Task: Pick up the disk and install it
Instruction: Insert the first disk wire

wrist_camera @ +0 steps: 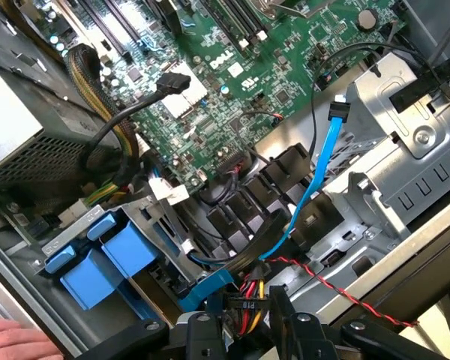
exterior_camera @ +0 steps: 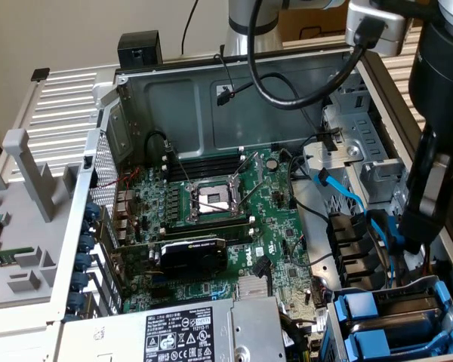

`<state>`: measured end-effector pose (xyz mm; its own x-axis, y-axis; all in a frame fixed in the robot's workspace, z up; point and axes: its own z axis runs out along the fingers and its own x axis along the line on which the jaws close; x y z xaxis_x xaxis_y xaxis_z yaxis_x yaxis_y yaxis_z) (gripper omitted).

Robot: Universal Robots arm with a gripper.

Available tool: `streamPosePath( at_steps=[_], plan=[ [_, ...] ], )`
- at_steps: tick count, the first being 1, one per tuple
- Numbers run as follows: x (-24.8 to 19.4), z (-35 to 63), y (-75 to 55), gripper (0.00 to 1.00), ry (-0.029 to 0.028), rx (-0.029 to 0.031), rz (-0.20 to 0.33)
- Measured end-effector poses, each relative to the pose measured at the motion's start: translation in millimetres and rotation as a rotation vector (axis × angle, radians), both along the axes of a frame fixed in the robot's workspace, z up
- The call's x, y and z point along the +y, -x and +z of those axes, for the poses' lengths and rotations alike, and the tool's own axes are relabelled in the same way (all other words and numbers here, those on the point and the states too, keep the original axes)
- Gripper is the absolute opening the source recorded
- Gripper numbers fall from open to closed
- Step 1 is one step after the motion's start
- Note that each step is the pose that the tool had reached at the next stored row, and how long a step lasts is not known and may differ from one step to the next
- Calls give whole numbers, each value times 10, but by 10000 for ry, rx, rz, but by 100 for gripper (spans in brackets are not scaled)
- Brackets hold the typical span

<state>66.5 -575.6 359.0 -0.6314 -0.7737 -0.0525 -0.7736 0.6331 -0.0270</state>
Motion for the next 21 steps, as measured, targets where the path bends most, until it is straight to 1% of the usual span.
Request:
streamPosePath(
  at_steps=[1, 3, 8, 14, 18, 19, 21],
  plan=[
    [3, 0, 3, 36, 0, -4, 1],
    [12, 1, 16, 36, 1, -32, 2],
    [39, 5, 65, 36, -1, -162, 1],
    [70, 5, 126, 36, 0, -269, -14],
    [84, 5, 155, 36, 7, -297, -38],
    [86, 6, 157, 36, 32, -298, -41],
    [90, 5, 159, 36, 60, -301, -47]
  ],
)
